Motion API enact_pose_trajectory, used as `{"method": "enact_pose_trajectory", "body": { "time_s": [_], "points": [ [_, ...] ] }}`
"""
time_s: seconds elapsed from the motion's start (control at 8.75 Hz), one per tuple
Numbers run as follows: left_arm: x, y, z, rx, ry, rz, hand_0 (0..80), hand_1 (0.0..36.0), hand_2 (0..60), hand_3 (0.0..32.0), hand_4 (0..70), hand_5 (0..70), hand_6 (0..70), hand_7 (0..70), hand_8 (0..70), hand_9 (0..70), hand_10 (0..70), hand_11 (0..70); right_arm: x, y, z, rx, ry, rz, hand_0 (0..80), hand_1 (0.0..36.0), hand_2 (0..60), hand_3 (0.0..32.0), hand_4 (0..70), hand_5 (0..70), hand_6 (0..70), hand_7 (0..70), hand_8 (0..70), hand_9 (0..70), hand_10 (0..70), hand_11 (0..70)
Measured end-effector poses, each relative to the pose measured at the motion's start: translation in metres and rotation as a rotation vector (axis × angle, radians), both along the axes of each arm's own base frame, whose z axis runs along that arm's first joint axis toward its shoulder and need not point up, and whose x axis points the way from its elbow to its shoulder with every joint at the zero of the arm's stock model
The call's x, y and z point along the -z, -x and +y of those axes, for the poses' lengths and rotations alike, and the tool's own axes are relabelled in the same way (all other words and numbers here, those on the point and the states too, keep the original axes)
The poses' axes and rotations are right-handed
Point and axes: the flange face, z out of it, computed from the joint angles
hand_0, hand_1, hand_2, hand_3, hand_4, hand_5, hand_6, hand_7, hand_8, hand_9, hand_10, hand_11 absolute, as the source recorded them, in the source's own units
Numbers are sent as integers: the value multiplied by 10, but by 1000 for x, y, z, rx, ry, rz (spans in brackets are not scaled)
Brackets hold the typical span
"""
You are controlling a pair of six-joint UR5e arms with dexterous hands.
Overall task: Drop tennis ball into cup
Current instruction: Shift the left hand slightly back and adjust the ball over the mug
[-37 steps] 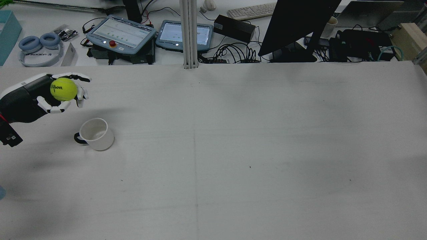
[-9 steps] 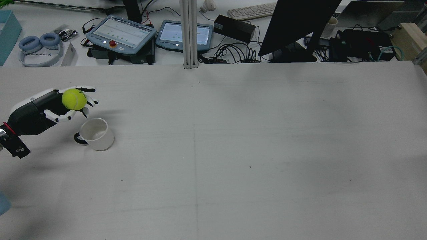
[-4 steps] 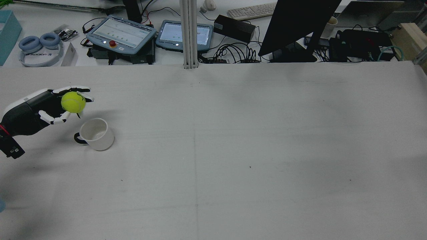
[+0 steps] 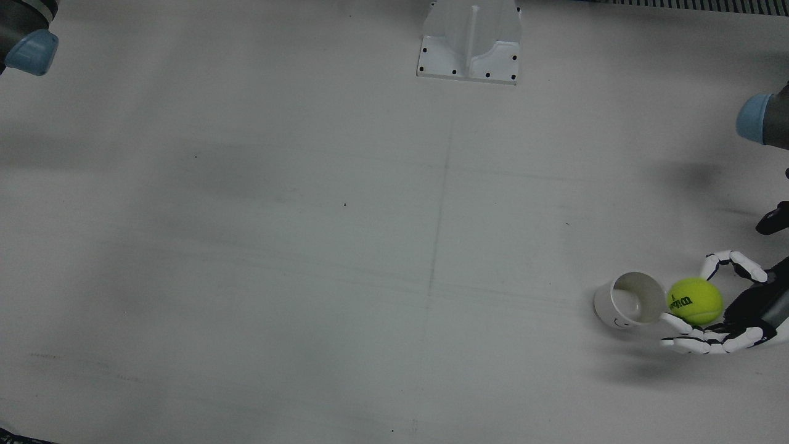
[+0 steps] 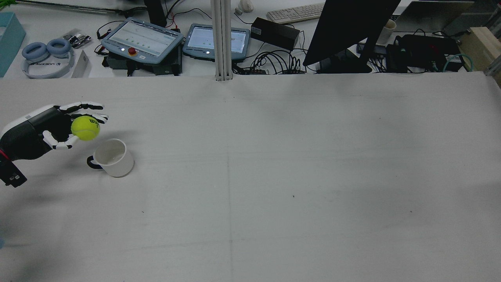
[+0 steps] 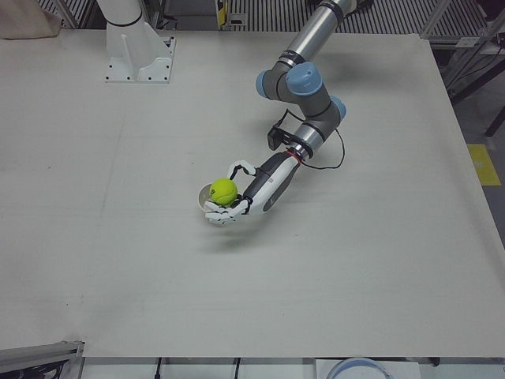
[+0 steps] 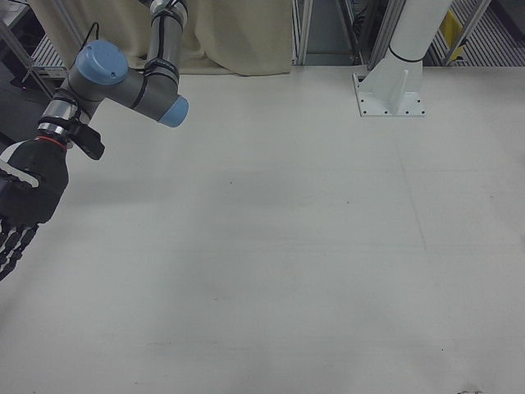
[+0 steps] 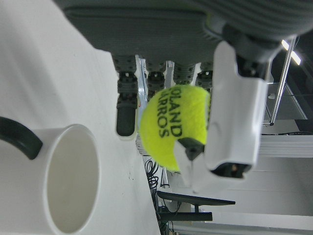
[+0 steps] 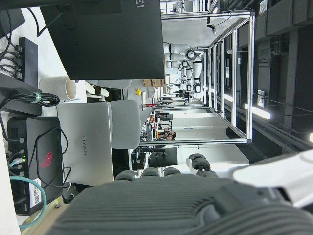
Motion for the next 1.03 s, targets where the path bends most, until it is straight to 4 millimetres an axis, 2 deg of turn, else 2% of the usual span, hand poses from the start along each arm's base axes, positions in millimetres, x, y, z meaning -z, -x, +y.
{"method": "enact_pose_trajectory", "body": {
  "time_s": [0.11,0.23,0.34,0.46,0.57,0.69,0.8,0.91,1.03],
  "points": [
    [0,0,0,0,0,-1,775,360,600,0,208,222,429,268,226,230,315,486,0,0,0,0,0,0,0,0,0,0,0,0,0,0,0,0,0,0],
    [-1,-1,1,-1,-1,-6,757,360,600,0,202,214,389,282,219,235,318,489,0,0,0,0,1,0,0,0,0,0,0,0,0,0,0,0,0,0],
    [-2,-1,1,0,-1,-12,720,360,600,0,187,217,417,304,229,245,322,493,0,0,0,0,1,0,0,0,0,0,0,0,0,0,0,0,0,0],
    [-2,-1,1,1,-3,-14,732,360,600,0,190,202,331,312,210,245,323,495,0,0,0,0,0,0,0,0,0,0,0,0,0,0,0,0,0,0],
    [0,-1,1,2,-6,-15,775,360,600,0,209,226,451,263,229,228,319,491,0,0,0,0,0,0,0,0,0,0,0,0,0,0,0,0,0,0],
    [0,0,1,3,-8,-17,777,360,600,0,222,225,446,244,226,221,319,490,0,0,0,0,0,0,0,0,0,0,0,0,0,0,0,0,0,0],
    [-1,0,1,4,-8,-19,775,360,600,0,228,232,487,230,233,218,319,490,0,0,0,0,0,0,0,0,0,0,0,0,0,0,0,0,0,0],
    [-1,0,1,4,-7,-20,738,360,600,0,195,222,435,282,229,236,322,495,0,0,0,0,0,0,0,0,0,0,0,0,0,0,0,0,0,0],
    [-2,0,1,5,-6,-20,696,360,600,0,174,232,502,302,243,241,324,497,0,0,0,0,1,0,0,0,0,0,0,0,0,0,0,0,0,0]
  ]
}}
